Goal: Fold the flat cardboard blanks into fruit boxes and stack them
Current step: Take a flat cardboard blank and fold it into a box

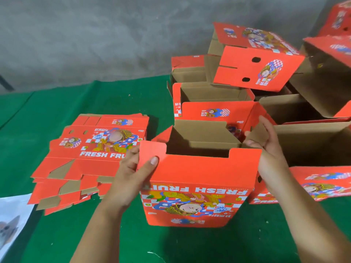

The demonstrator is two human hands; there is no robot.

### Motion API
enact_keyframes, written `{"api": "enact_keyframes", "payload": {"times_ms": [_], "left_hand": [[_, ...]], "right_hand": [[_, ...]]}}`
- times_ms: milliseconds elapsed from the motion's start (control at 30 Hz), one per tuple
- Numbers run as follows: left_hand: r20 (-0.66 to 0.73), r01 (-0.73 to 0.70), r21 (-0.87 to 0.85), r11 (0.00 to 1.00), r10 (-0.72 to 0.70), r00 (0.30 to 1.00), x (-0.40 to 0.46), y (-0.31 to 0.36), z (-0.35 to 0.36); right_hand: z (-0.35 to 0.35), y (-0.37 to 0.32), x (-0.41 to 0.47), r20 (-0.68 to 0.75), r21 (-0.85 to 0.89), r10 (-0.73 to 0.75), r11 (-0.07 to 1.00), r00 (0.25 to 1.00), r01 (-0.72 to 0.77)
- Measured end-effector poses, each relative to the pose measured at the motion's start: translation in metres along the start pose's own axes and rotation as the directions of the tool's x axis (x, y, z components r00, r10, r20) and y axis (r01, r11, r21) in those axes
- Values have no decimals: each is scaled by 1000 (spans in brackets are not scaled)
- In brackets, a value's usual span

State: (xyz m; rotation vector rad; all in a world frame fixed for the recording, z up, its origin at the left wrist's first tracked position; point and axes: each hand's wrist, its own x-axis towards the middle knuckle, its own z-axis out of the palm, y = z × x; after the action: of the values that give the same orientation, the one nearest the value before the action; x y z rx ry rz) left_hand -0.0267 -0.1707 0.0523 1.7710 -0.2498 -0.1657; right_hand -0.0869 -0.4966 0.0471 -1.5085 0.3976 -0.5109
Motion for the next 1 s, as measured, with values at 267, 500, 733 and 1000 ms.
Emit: {"api": "enact_keyframes", "payload": {"times_ms": [267,500,733,1000], "left_hand": [[129,102,481,871,-185,974,6,17,-38],[-437,245,554,796,28,899,5,-8,22],[-314,152,757,635,149,938,15,-10,15],[-196,-135,677,724,353,915,7,-21,4]], "right_hand": [[23,-2,1,59,-104,20,994,998,-14],[31,0,-1,-74,-243,-44,970,996,25],[52,15,-26,202,-586,-349,706,915,398],[58,11,-28,329,-623,-311,638,892,452]]}}
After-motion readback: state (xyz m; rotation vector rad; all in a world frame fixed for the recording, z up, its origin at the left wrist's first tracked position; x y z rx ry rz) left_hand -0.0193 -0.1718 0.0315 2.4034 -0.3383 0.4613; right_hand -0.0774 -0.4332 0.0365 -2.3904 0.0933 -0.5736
